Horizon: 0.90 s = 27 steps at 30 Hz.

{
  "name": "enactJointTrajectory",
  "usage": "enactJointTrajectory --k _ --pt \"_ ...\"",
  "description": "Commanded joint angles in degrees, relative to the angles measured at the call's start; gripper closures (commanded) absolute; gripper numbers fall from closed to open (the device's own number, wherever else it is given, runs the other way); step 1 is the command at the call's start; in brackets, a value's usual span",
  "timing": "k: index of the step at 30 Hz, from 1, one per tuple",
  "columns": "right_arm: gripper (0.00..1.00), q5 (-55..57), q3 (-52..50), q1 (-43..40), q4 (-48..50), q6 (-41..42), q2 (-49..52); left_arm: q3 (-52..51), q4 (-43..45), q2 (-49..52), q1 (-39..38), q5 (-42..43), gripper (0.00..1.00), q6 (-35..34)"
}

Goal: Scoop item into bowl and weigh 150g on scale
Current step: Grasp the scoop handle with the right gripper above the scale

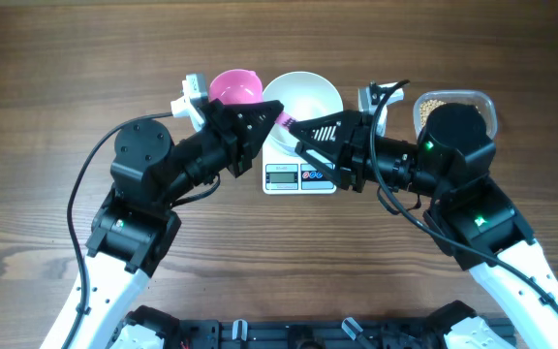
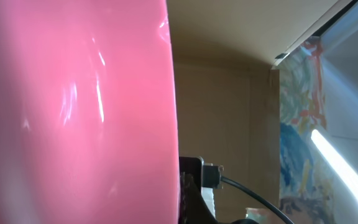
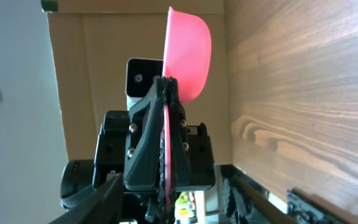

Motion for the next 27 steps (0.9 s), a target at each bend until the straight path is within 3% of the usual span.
enactJointTrajectory --k 1,12,22,24,27 --pt "0.47 -0.6 0.5 0.3 0.8 3.1 0.9 0.7 1.1 0.1 -0.3 0.9 0.96 1.9" --pt "0.52 0.9 0.5 0.3 5.8 4.9 2.4 0.7 2.3 0.1 -0.3 4.2 0.96 3.6" --pt "0.70 1.3 0.5 0.3 6.7 6.1 3.8 0.7 2.2 0.1 -0.3 4.3 0.96 3.6" --pt "0.80 1.3 0.5 0.3 6.6 6.1 4.0 0.7 2.3 0.1 -0.3 4.4 0.96 3.6" --pt "0.80 1.3 0.5 0.3 6.6 6.1 4.1 0.7 2.3 0.1 -0.3 4.4 0.96 4.5"
